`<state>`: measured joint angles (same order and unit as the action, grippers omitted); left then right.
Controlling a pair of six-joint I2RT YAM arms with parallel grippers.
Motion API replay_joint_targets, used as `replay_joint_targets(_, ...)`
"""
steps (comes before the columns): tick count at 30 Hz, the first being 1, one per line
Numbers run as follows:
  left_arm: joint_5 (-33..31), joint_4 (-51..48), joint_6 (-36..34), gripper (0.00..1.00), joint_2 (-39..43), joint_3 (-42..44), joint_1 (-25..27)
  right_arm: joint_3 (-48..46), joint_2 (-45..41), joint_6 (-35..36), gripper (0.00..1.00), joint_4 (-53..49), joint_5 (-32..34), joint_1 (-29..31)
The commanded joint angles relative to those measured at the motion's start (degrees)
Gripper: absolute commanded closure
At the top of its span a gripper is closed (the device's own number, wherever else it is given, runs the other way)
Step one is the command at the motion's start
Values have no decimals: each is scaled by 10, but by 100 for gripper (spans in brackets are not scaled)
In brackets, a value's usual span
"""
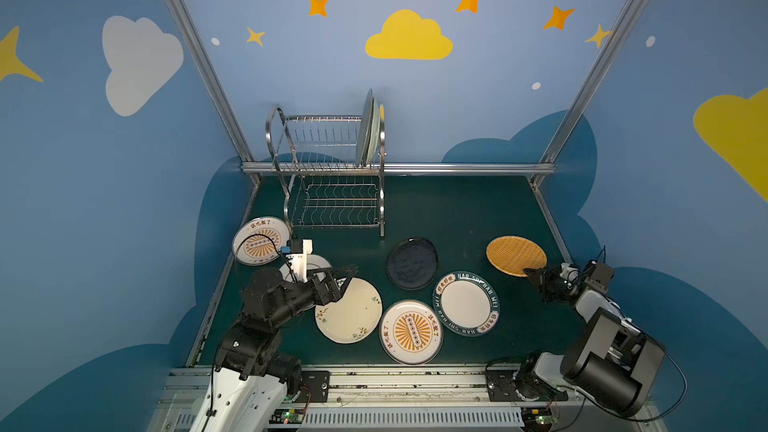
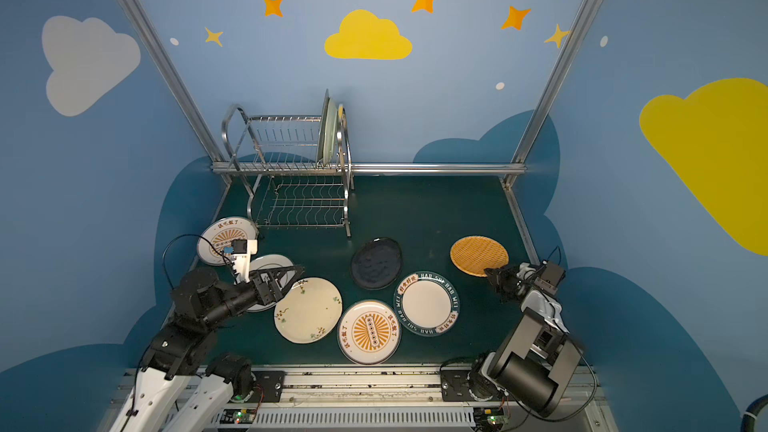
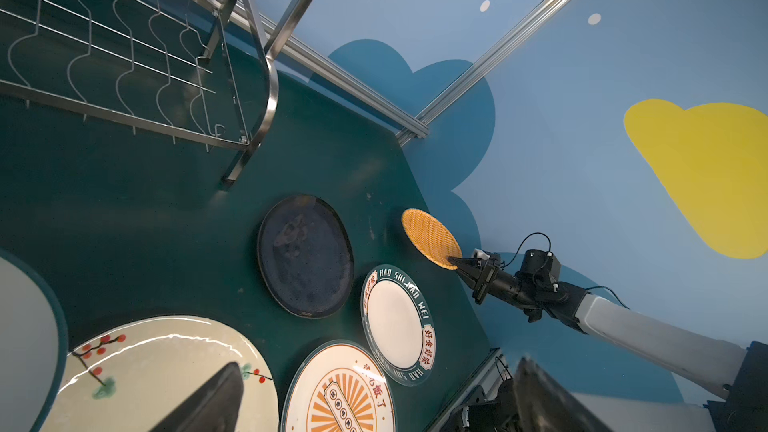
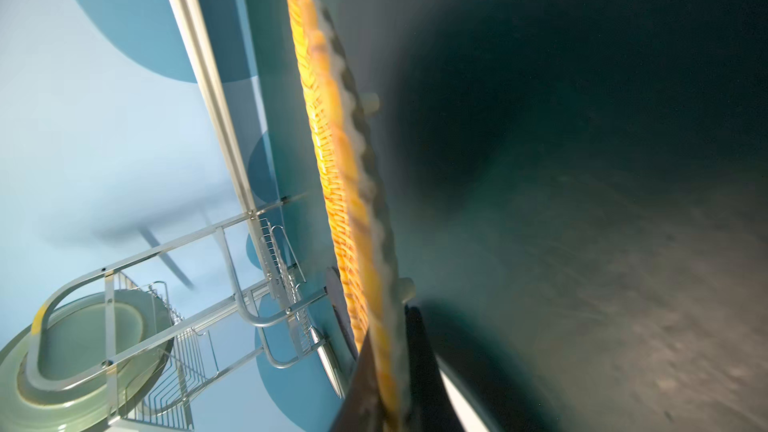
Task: Load the plates into the dish rack
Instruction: 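Hold the tilted bamboo mat with the right gripper while the left gripper reaches toward it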
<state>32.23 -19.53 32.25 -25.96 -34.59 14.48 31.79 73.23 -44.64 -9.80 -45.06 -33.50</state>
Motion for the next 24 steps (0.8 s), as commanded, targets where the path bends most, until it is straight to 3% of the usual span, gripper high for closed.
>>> replay_joint_targets(1, 38, 45, 17, 0, 7, 10, -12, 39, -19, 10, 100, -36, -23, 15)
replay_joint_targets(7, 49, 66, 31, 0, 6, 16, -17, 96, -32, 16, 100, -72, -32, 57)
replay_joint_targets(15, 16, 147, 55, 0, -12, 47, -3, 157, -20, 14, 100, -84, -27, 167)
replay_joint_targets(18, -35, 170, 53, 0, -27, 47, 46, 173, -11, 10, 100, -85, -21, 204)
replay_joint_targets(24, -228, 200, -21, 0, -107, 19, 226, 183, 11, 11, 100, -71, -24, 259)
